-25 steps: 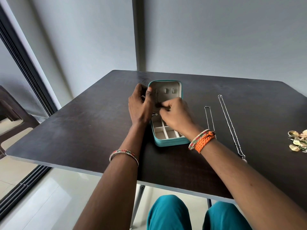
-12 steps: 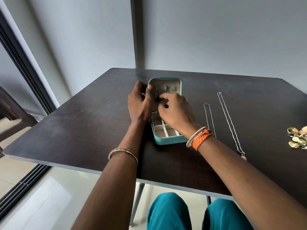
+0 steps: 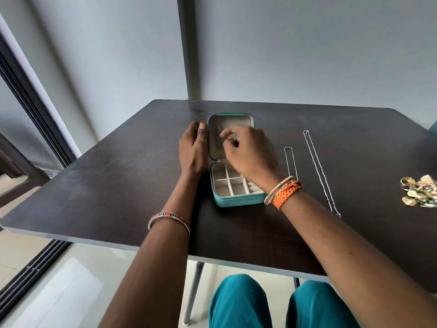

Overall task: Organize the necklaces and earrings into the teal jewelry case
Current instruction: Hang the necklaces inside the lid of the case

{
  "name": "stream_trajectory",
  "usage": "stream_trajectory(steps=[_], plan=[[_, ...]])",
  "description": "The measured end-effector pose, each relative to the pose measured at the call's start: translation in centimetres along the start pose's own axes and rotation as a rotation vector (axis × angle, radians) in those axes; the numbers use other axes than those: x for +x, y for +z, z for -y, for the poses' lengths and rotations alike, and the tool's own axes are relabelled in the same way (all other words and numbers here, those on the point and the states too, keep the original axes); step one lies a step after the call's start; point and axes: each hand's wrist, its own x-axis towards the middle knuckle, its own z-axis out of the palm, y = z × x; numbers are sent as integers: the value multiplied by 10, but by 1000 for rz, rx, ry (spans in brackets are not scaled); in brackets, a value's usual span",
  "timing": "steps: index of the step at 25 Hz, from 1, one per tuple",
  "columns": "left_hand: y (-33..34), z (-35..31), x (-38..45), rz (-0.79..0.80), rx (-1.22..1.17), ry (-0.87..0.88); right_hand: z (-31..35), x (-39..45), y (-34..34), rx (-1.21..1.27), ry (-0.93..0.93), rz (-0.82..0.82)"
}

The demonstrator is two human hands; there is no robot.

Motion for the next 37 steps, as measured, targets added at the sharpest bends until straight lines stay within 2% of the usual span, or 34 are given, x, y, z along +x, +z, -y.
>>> stream_trajectory(steps=[3, 6, 9, 12, 14, 16, 18, 22, 26, 30, 32, 34, 37], plan=[[2, -3, 0, 74, 41, -83, -14, 12, -28, 96, 54, -194], [3, -9, -1, 140, 83, -108, -49, 22, -61, 92, 153, -238], [2, -12, 4, 223, 165, -94, -94, 24, -86, -92, 198, -105], [11, -37, 11, 239, 459, 94, -128, 27, -81, -339, 255, 222], [29, -67, 10, 217, 491, 235, -140, 30, -68, -415, 303, 378], [53, -99, 6, 203, 464, 317, -145, 33, -55, -444, 302, 446], [78, -114, 1, 235, 441, 346, -147, 34, -47, -409, 291, 436], [119, -116, -8, 325, 427, 316, -146, 30, -43, -315, 227, 210], [140, -104, -20, 284, 302, 191, -140, 24, -41, -555, 91, 305], [144, -93, -25, 258, 258, 182, -136, 19, -41, -646, 42, 361], [144, -94, -28, 248, 285, 208, -133, 19, -43, -658, 32, 338], [142, -94, -29, 225, 301, 206, -129, 22, -52, -517, 69, 233], [140, -89, -25, 285, 259, 33, -127, 27, -72, 169, 132, 78]])
